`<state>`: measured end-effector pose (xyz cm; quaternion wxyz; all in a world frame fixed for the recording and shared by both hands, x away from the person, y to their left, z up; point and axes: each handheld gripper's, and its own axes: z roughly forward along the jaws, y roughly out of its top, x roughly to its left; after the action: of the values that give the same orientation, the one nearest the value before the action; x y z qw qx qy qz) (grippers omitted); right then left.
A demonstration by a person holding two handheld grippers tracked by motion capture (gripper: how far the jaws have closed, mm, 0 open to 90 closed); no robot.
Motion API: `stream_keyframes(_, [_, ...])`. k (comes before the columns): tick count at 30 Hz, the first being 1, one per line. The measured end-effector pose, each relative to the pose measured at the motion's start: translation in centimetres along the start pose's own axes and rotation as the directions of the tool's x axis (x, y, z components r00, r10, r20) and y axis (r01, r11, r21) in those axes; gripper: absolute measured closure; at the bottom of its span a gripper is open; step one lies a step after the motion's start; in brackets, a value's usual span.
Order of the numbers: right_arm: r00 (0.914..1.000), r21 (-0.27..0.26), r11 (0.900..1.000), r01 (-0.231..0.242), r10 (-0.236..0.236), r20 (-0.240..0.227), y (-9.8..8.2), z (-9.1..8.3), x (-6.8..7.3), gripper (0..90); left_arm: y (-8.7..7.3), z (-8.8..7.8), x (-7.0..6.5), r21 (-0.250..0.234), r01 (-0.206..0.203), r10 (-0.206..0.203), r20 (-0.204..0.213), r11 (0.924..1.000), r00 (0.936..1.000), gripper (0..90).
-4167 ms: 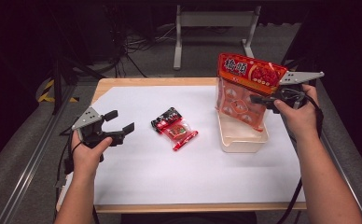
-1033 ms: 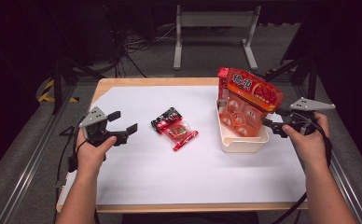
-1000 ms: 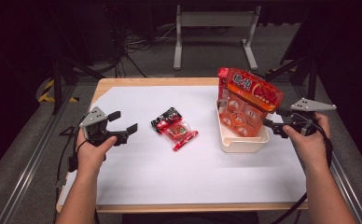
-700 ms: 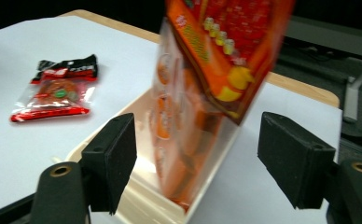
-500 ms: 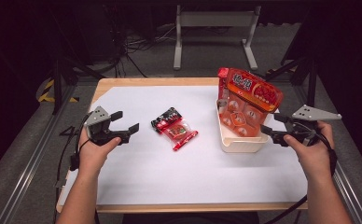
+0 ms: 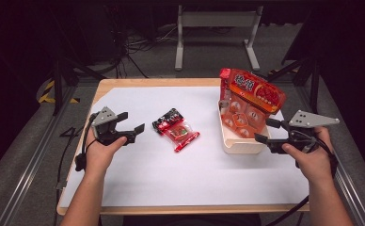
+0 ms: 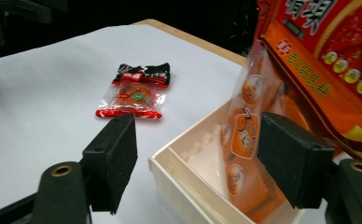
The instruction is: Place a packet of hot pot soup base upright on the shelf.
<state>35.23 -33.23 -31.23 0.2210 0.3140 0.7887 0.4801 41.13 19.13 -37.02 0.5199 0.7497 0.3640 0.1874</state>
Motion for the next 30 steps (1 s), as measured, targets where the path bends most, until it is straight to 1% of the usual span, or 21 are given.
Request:
stream_keyframes(6, [0.999, -0.008, 1.0, 0.028, -0.028, -0.034, 0.1, 0.2, 0.6, 29.4, 0.0, 1.0, -0.2, -0.002, -0.012, 0.012, 0.002, 0.9999, 0.9999, 20.6])
stream_keyframes(8, [0.9989, -0.01, 1.0, 0.025, -0.025, -0.04, 0.1, 0.2, 0.7, 29.4, 0.0, 1.6, -0.2, 0.005, -0.009, 0.009, 0.004, 0.9999, 1.0, 21.1])
stream_keyframes(11, [0.9985, -0.013, 0.999, 0.033, -0.033, -0.043, 0.1, 0.4, 0.8, 29.4, -0.1, 2.5, -0.1, 0.005, -0.002, 0.002, 0.005, 1.0, 1.0, 21.3])
stream_keyframes(16, [0.9981, -0.01, 0.999, 0.034, -0.034, -0.051, 0.2, 0.7, 0.9, 29.3, -0.3, 4.3, 0.2, 0.005, 0.033, -0.033, -0.001, 0.9994, 0.9995, 23.0])
stream_keyframes(20, [0.9977, -0.006, 0.999, 0.042, -0.042, -0.053, 0.2, 0.9, 0.9, 29.1, -0.6, 5.9, 0.5, 0.026, 0.058, -0.058, -0.005, 0.998, 0.9983, 25.2])
stream_keyframes(23, [0.9978, -0.003, 0.999, 0.039, -0.039, -0.054, 0.1, 1.0, 0.9, 29.0, -1.0, 7.0, 0.9, 0.046, 0.073, -0.072, -0.021, 0.9963, 0.9972, 27.0])
stream_keyframes(28, [0.9979, 0.001, 0.999, 0.04, -0.04, -0.05, 0.0, 1.0, 0.9, 29.0, -1.5, 8.2, 1.3, 0.067, 0.093, -0.092, -0.023, 0.9934, 0.9955, 29.7])
stream_keyframes(29, [0.9979, 0.003, 0.999, 0.04, -0.04, -0.051, 0.0, 1.0, 1.0, 29.0, -1.6, 8.3, 1.3, 0.071, 0.103, -0.102, -0.019, 0.9921, 0.9946, 30.8])
stream_keyframes(30, [0.9979, 0.004, 0.999, 0.038, -0.038, -0.052, 0.0, 1.1, 1.0, 29.0, -1.6, 8.3, 1.3, 0.071, 0.103, -0.102, -0.019, 0.9921, 0.9946, 32.6])
